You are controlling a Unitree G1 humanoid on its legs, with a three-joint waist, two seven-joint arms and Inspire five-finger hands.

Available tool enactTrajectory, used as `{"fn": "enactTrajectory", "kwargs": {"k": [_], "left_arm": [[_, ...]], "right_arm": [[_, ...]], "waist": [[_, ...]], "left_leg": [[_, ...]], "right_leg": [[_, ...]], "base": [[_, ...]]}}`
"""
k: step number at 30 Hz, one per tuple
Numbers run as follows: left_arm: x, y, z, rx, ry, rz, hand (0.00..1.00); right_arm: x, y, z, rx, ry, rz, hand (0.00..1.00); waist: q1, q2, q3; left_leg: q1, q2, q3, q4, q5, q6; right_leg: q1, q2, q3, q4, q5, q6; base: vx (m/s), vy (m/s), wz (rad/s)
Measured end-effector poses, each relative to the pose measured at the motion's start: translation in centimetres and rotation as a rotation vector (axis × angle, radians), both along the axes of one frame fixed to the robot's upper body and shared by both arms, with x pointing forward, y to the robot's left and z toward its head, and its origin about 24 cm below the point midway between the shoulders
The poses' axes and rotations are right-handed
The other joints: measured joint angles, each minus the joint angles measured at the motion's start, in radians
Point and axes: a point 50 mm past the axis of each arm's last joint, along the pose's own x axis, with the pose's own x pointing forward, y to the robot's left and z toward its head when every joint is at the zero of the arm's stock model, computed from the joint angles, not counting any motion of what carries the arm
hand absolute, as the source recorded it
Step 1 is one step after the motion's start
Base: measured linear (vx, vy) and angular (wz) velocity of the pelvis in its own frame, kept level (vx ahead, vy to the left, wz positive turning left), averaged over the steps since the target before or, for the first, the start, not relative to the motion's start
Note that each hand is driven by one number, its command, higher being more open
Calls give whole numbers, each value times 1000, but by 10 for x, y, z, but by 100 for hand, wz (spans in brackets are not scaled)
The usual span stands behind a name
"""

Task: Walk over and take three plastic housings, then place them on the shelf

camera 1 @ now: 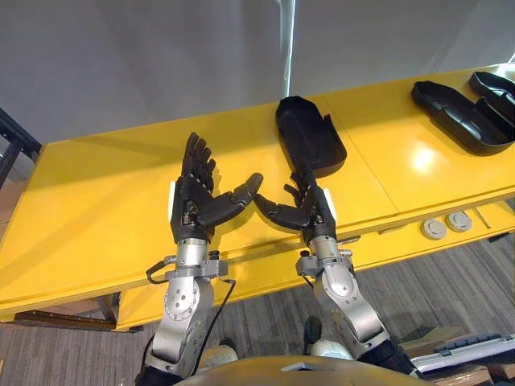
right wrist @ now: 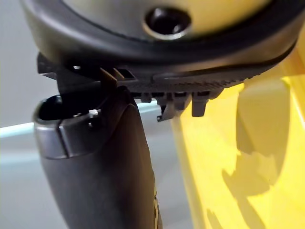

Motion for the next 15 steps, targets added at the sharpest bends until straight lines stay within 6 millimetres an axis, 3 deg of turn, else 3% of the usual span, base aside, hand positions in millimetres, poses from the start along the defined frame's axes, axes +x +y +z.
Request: {"fn": "enactTrajectory", "kwargs": {"k": [4,8,15], "left_arm": [[0,1,1,2,0,27,100],[-2,8,12,73,-54,82,100],[-9,17,39,89,-223,118,100]], "right_arm": [[-2,0,10,28,-64,131,100],[-8,-3,32,122,-170,319,100],[-21,-18,58,243,-319,325,100]], "waist": [[1,0,0],[2,0,0],[7,-1,-1]], "left_leg": [[0,0,-2,1,0,0],[-1,1,-13,3,-1,-1],[0,1,-16,1,1,0]], "right_leg": [[1,0,-1,0,0,0],[9,0,-12,0,0,0],[16,-2,-22,0,-5,6]], "base": [[0,0,0],[0,0,7],[-1,4,4]]}}
